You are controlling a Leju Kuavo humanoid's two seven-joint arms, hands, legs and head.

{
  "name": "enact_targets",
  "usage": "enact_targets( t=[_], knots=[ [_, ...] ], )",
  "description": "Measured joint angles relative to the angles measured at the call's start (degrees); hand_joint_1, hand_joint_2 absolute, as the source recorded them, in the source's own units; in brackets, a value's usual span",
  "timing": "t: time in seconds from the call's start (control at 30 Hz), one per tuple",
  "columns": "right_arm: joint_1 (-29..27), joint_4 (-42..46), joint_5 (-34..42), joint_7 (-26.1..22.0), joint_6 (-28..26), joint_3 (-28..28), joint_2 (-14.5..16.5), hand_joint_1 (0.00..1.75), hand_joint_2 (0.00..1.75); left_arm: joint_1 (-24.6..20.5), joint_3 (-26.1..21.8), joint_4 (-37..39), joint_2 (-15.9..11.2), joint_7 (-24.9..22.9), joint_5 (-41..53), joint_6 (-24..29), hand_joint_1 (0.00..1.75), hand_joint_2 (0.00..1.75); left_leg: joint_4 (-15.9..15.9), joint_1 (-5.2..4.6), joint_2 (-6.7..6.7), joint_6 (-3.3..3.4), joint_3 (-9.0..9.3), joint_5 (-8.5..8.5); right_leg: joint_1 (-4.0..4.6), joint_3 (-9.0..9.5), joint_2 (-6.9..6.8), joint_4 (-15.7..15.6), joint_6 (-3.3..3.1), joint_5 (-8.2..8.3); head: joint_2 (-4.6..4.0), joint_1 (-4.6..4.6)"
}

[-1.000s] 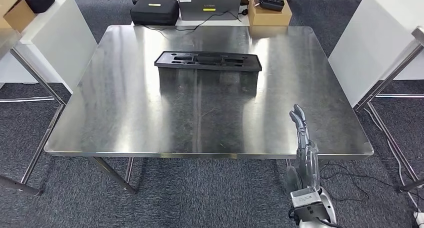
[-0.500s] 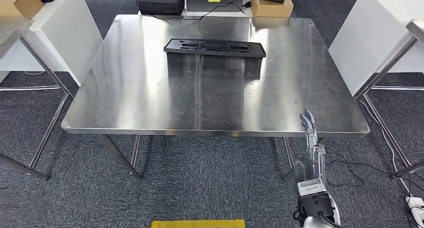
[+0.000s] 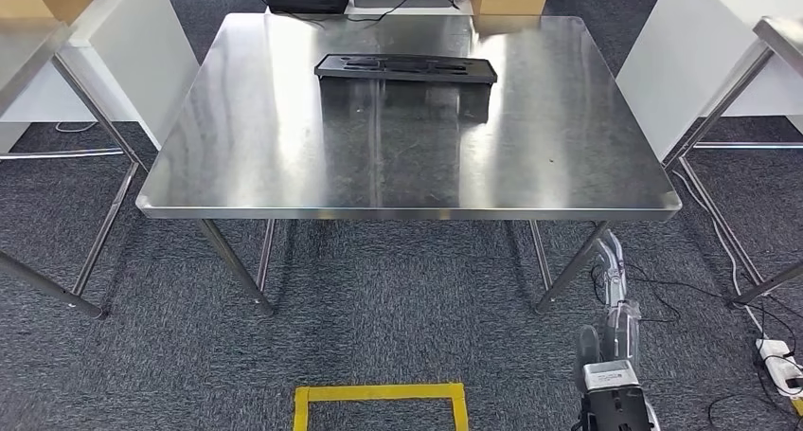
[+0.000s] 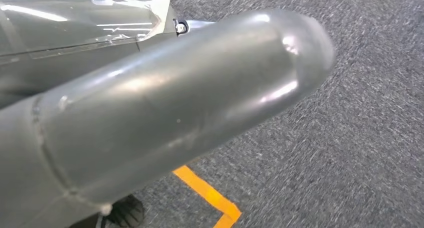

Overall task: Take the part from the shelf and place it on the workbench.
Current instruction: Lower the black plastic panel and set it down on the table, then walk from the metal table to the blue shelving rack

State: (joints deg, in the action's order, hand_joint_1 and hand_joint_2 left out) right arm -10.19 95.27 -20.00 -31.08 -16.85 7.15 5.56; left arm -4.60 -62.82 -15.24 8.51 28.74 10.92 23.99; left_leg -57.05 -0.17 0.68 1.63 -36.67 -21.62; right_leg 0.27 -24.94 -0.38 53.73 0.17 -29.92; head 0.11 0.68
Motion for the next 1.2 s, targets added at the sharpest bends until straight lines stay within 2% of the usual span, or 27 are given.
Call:
enact_targets(
  t=[0.03,0.07,0.13,0.17,0.2,0.23,0.3,0.37,0.4,0.47,0.5,0.53,0.6,0.63,0.67,0.7,0.77,0.8,0.83,0.9,0.93,0.97,1.03,1.07,1.1,1.17,1.2],
  knots=[
    [-0.2,0.1,0.0,0.0,-0.1,-0.1,0.1,0.00,0.00,0.1,0.0,0.0,-0.1,0.0,0.0,0.0,0.00,0.00,-1.2,0.14,-0.16,-0.46,-0.44,-1.80,-0.16,-0.53,-0.09,-0.1,-0.48,0.70,0.00,0.11],
    [-0.4,0.1,0.0,0.0,-0.2,-0.1,0.2,0.00,0.00,0.1,0.0,0.1,-0.1,0.0,0.0,0.0,0.00,0.00,-3.5,0.31,-0.32,-0.92,-1.08,-4.66,-0.35,-1.18,-0.17,-0.2,-0.82,1.42,0.00,0.22],
    [-0.9,0.2,0.0,0.0,-0.4,-0.3,0.3,0.00,0.00,0.2,0.1,0.1,-0.3,0.1,0.1,0.0,0.00,0.00,-10.3,0.65,-0.47,-1.76,-2.37,-10.44,-0.31,-2.57,-0.28,-0.1,-1.13,2.71,0.00,0.54],
    [-1.1,0.3,0.1,0.0,-0.6,-0.4,0.3,0.00,0.00,0.2,0.2,0.1,-0.4,0.1,0.2,-0.1,0.00,0.00,-13.5,0.79,-0.49,-2.05,-2.67,-11.63,-0.33,-3.39,-0.33,0.1,-1.04,3.36,0.00,0.55],
    [-1.4,0.3,0.3,0.0,-0.7,-0.5,0.3,0.00,0.00,0.2,0.2,0.1,-0.4,0.1,0.3,-0.3,0.00,0.00,-15.4,0.93,-0.50,-2.26,-2.37,-11.25,-0.38,-4.32,-0.36,0.5,-0.89,3.97,0.00,0.57],
    [-1.7,0.3,0.4,0.0,-0.8,-0.7,0.3,0.00,0.00,0.2,0.3,0.2,-0.5,0.1,0.5,-0.4,0.00,0.00,-15.5,1.07,-0.51,-2.38,-1.27,-9.83,-0.46,-5.33,-0.38,0.9,-0.69,4.51,0.00,0.57],
    [-2.1,0.5,0.7,0.0,-1.0,-0.9,0.3,0.00,0.00,0.2,0.5,0.2,-0.7,0.1,0.8,-0.7,0.00,0.00,-10.3,1.27,-0.56,-2.39,3.53,-7.28,-0.64,-7.40,-0.37,2.1,-0.12,5.25,0.00,0.61],
    [-2.3,1.0,0.9,0.0,-1.1,-1.0,0.4,0.00,0.00,0.1,0.7,0.2,-0.9,0.1,1.1,-0.8,0.00,0.00,-3.0,1.10,-0.77,-1.94,8.47,-7.99,-0.60,-8.81,-0.42,3.2,0.64,5.88,0.00,0.57],
    [-2.4,1.3,0.9,0.0,-1.2,-1.1,0.4,0.00,0.00,0.1,0.8,0.2,-0.9,0.1,1.2,-0.8,0.00,0.00,-0.9,0.90,-0.87,-1.54,9.62,-8.75,-0.58,-9.22,-0.47,3.5,1.04,6.29,0.00,0.56],
    [-2.6,1.7,0.9,0.0,-1.4,-1.2,0.4,0.00,0.00,0.2,1.0,0.3,-1.0,0.1,1.2,-0.8,0.00,0.00,0.1,0.61,-0.84,-0.40,9.32,-8.51,-0.63,-9.73,-0.58,3.5,1.84,7.26,0.00,0.51],
    [-2.8,1.8,0.9,0.0,-1.5,-1.3,0.4,0.00,0.00,0.2,1.0,0.3,-1.0,0.0,1.3,-0.8,0.00,0.00,0.2,0.60,-0.67,0.24,8.67,-7.85,-0.70,-10.14,-0.48,3.8,2.04,7.02,0.00,0.54],
    [-2.9,2.0,0.9,0.0,-1.6,-1.4,0.4,0.00,0.00,0.2,1.1,0.3,-1.0,0.0,1.3,-0.8,0.00,0.00,0.4,0.67,-0.48,0.92,7.89,-7.06,-0.76,-10.77,-0.33,4.9,2.00,5.82,0.00,0.42],
    [-3.1,2.1,0.9,0.0,-1.7,-1.7,0.4,0.00,0.00,0.1,1.3,0.4,-1.0,0.0,1.4,-1.0,0.00,0.00,0.5,0.72,-0.14,1.74,5.97,-5.41,-0.92,-12.66,0.00,10.1,1.38,0.72,0.00,0.18],
    [-3.2,2.2,1.0,0.0,-1.7,-1.8,0.4,0.00,0.00,0.1,1.4,0.4,-1.0,0.0,1.6,-1.1,0.00,0.00,0.5,0.71,-0.06,1.91,4.98,-4.61,-1.02,-13.50,0.07,13.8,1.20,-1.86,0.00,0.01],
    [-3.3,2.3,1.0,0.0,-1.8,-1.9,0.4,0.00,0.00,0.1,1.4,0.4,-1.0,0.0,1.7,-1.3,0.00,0.00,0.5,0.70,0.03,1.89,4.04,-3.81,-1.11,-13.93,0.09,17.3,1.36,-3.50,0.00,-0.04],
    [-3.4,2.3,1.0,0.0,-1.9,-2.1,0.4,0.00,0.00,0.1,1.4,0.4,-1.0,0.0,1.9,-1.5,0.00,0.00,0.4,0.70,0.11,1.82,3.08,-2.98,-1.22,-13.68,0.10,19.6,1.86,-3.88,0.00,-0.07],
    [-3.7,2.5,1.0,0.0,-2.1,-2.4,0.4,0.00,0.00,0.1,1.5,0.5,-1.0,0.0,2.3,-1.8,0.00,0.00,0.4,0.71,0.19,1.58,1.56,-1.62,-1.39,-11.63,0.11,20.0,3.09,-2.29,0.00,-0.12],
    [-3.8,2.7,1.0,0.0,-2.2,-2.5,0.4,0.00,0.00,0.1,1.6,0.5,-1.0,0.0,2.4,-1.9,0.00,0.00,0.4,0.72,0.20,1.42,0.86,-1.03,-1.46,-9.67,0.11,18.0,3.53,-1.15,0.00,-0.13],
    [-3.8,2.9,1.0,0.0,-2.3,-2.6,0.4,0.00,0.00,0.1,1.7,0.5,-1.0,0.0,2.5,-1.9,0.00,0.00,0.3,0.72,0.20,1.23,0.35,-0.49,-1.48,-7.07,0.12,14.8,3.62,-0.59,0.00,-0.13],
    [-3.9,3.3,1.0,0.0,-2.4,-2.8,0.4,0.00,0.00,0.1,2.0,0.6,-1.0,0.0,2.6,-2.0,0.00,0.00,0.2,0.56,0.17,0.63,-0.47,0.70,-1.31,-0.43,0.16,5.7,3.10,-1.15,0.00,-0.10],
    [-3.9,3.5,1.0,0.1,-2.4,-3.0,0.4,0.00,0.00,0.1,2.1,0.6,-1.0,0.0,2.7,-2.1,0.00,0.00,0.2,0.54,0.18,0.29,-0.68,1.35,-1.18,1.78,0.19,2.2,2.66,-1.89,0.00,-0.03],
    [-4.0,3.7,1.0,0.1,-2.5,-3.1,0.4,0.00,0.00,0.1,2.2,0.6,-1.0,0.0,2.8,-2.1,0.00,0.00,0.4,0.58,0.18,-0.13,-0.84,2.02,-0.98,2.85,0.20,0.2,2.20,-2.40,0.00,0.03],
    [-4.2,3.8,1.0,0.1,-2.6,-3.3,0.4,0.00,0.00,0.3,2.3,0.7,-1.0,0.0,2.9,-2.2,0.00,0.00,0.7,0.92,0.11,-1.01,-1.22,2.87,-0.93,2.01,0.10,-0.4,1.17,-1.79,0.00,0.08],
    [-4.4,3.9,1.0,0.1,-2.6,-3.4,0.4,0.00,0.00,0.4,2.3,0.7,-1.0,0.0,2.9,-2.2,0.00,0.00,0.1,1.09,0.00,-1.40,-1.58,1.68,-0.97,1.35,0.01,-0.4,0.55,-1.06,0.00,0.13],
    [-4.4,3.9,1.0,0.1,-2.6,-3.5,0.4,0.00,0.00,0.5,2.3,0.8,-1.0,0.0,2.9,-2.2,0.00,0.00,-1.4,1.21,-0.10,-1.71,-2.07,-0.76,-1.08,0.60,-0.08,-0.5,-0.02,-0.23,0.00,0.27],
    [-4.6,3.9,1.1,0.1,-2.6,-3.5,0.5,0.00,0.00,0.6,2.3,0.9,-1.1,0.0,2.9,-2.2,0.00,0.00,-7.8,1.36,-0.23,-2.15,-3.22,-7.71,-1.02,-1.13,-0.21,-0.4,-0.69,1.36,0.00,0.54],
    [-4.6,3.9,1.1,0.1,-2.6,-3.6,0.5,0.00,0.00,0.6,2.3,0.9,-1.1,0.0,2.9,-2.2,0.00,0.00,-11.6,1.38,-0.25,-2.36,-3.57,-9.85,-0.93,-2.05,-0.27,-0.3,-0.78,2.14,0.00,0.60]
  ],
)
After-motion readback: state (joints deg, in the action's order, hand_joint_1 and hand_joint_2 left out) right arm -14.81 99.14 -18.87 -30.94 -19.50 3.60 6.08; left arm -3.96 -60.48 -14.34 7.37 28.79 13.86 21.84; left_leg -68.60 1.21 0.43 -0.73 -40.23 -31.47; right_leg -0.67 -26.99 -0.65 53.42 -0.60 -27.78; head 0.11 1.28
